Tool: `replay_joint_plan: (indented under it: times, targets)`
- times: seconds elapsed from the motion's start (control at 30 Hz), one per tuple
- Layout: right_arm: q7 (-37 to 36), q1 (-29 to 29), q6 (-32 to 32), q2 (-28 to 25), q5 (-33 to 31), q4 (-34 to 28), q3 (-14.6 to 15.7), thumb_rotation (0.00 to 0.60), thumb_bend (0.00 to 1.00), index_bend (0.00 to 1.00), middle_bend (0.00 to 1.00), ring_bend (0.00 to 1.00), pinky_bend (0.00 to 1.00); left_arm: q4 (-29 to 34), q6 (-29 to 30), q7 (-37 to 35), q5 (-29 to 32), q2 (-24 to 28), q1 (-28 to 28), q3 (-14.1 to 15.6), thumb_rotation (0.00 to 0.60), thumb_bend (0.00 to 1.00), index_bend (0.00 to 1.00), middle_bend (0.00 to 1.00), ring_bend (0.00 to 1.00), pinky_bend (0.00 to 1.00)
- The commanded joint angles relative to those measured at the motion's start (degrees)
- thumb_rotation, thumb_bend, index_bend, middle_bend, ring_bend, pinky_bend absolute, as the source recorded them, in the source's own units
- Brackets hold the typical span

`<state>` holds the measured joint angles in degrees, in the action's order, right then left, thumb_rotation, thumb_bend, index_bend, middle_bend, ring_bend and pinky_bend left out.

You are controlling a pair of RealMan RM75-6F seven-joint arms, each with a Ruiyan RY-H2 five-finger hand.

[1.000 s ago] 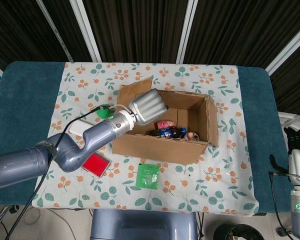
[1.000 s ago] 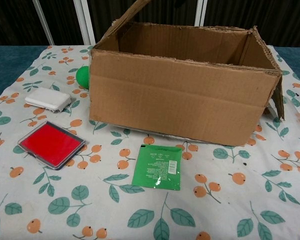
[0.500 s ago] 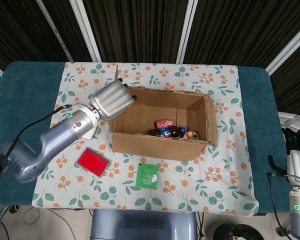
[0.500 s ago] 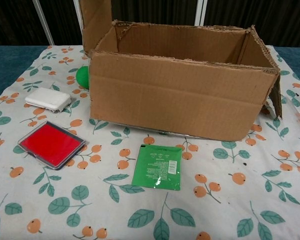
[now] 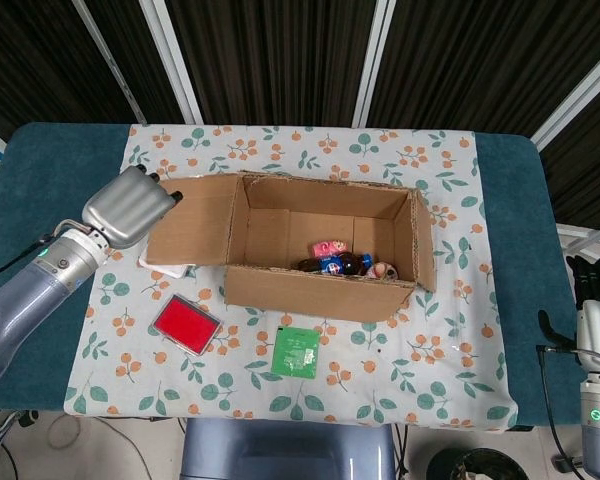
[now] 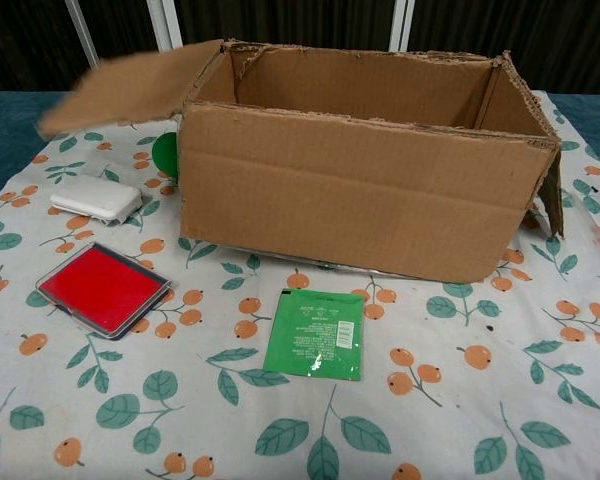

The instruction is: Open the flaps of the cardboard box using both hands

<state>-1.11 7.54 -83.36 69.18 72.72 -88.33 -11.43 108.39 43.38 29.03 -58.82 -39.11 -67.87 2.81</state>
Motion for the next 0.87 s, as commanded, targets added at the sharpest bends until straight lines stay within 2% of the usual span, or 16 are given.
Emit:
replay_joint_plan:
  times: [0.03,0.1,0.17,0.23,0.33,0.4,0.43,0.57,0.73,0.87]
  targets:
    - [0.2,0.0,0.0,0.0,0.2,-0.1,0.1,0.6,0.41,0.09,0.1,0.09,0.25,0.8,4.6,-3.1,-1.2,-0.1,5.2,0.7,0.6,0.7,0.37,0.54,0.36,0.4]
    - [0.3,-0.1,0.0,0.0,0.3,-0.1,0.2,0.6,0.41,0.09,0.1,0.09,0.25,1.5,8.5,-4.8,-1.9,-1.0,8.4,0.9,0.6,0.56,0.29,0.43,0.28,0.31]
    - [0.5,-0.1,0.0,0.0,0.6,-0.1,0.4,0.6,0.41,0.09,0.1,0.09,0.25,2.8,15.7,-7.1,-3.7,-2.9,13.8,1.0,0.6,0.39,0.19,0.27,0.14,0.19]
    - [0.5,-0.1,0.0,0.1,1.2,0.1,0.6,0.6,0.41,0.09,0.1,0.09,0.25,3.4,23.6,-8.4,-5.9,-5.9,19.5,1.2,0.6,0.28,0.1,0.14,0.05,0.09]
    - [0.9,-0.1,-0.3,0.3,2.2,0.4,1.0,0.6,0.39,0.08,0.09,0.09,0.25,3.3,33.9,-9.1,-8.8,-10.9,27.7,2.3,0.6,0.19,0.01,0.01,0.0,0.0]
    - [1.8,-0.1,-0.6,0.3,3.0,0.6,1.4,0.6,0.36,0.05,0.06,0.07,0.25,1.7,38.6,-8.7,-11.1,-14.1,32.4,3.9,0.6,0.16,0.0,0.0,0.0,0.0]
    - [3.2,-0.1,-0.6,0.3,4.2,0.8,2.2,0.6,0.34,0.03,0.04,0.06,0.24,-1.2,42.6,-8.6,-13.3,-17.0,36.8,6.1,0.6,0.15,0.0,0.0,0.0,0.0]
    - [4.8,0.2,-0.4,0.1,5.5,1.0,2.9,0.6,0.27,0.0,0.0,0.01,0.23,-10.0,48.7,-11.8,-17.0,-23.7,44.3,7.2,0.6,0.13,0.0,0.0,0.0,0.0]
    - [6.9,0.1,-1.6,0.0,7.1,0.9,3.2,0.6,0.24,0.0,0.0,0.0,0.23,-17.3,50.3,-16.0,-19.1,-26.9,49.6,8.0,0.6,0.13,0.0,0.0,0.0,0.0]
    - [7.5,0.1,-3.2,0.4,9.0,2.0,3.4,0.6,0.24,0.0,0.0,0.0,0.23,-19.9,50.9,-18.4,-21.1,-27.8,51.4,7.0,0.6,0.13,0.0,0.0,0.0,0.0]
